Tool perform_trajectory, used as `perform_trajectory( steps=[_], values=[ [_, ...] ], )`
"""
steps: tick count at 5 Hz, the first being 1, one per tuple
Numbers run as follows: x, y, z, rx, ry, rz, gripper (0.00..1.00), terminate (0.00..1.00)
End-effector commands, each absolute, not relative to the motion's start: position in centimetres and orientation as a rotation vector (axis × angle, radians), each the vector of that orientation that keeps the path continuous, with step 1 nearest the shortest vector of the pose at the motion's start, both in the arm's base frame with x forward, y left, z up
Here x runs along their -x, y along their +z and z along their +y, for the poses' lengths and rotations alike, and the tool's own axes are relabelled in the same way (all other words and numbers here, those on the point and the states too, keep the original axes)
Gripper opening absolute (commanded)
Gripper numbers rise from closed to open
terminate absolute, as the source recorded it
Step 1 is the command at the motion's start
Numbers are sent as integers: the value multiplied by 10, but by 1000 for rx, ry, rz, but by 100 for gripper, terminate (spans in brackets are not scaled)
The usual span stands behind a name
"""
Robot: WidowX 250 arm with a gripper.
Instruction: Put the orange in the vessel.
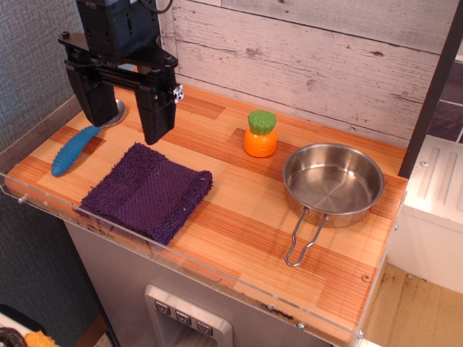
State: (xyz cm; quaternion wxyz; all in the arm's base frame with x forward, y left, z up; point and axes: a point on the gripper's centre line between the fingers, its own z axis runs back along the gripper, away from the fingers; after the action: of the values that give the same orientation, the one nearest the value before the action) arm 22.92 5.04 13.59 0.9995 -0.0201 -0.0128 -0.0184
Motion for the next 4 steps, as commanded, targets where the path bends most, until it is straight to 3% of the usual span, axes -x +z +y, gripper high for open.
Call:
perform_trajectory(
  steps=[1, 4],
  values=[
    [-229, 136, 50, 40, -37, -26, 100, 0],
    [-328, 105, 35, -36, -11, -101, 100, 0]
  ],
)
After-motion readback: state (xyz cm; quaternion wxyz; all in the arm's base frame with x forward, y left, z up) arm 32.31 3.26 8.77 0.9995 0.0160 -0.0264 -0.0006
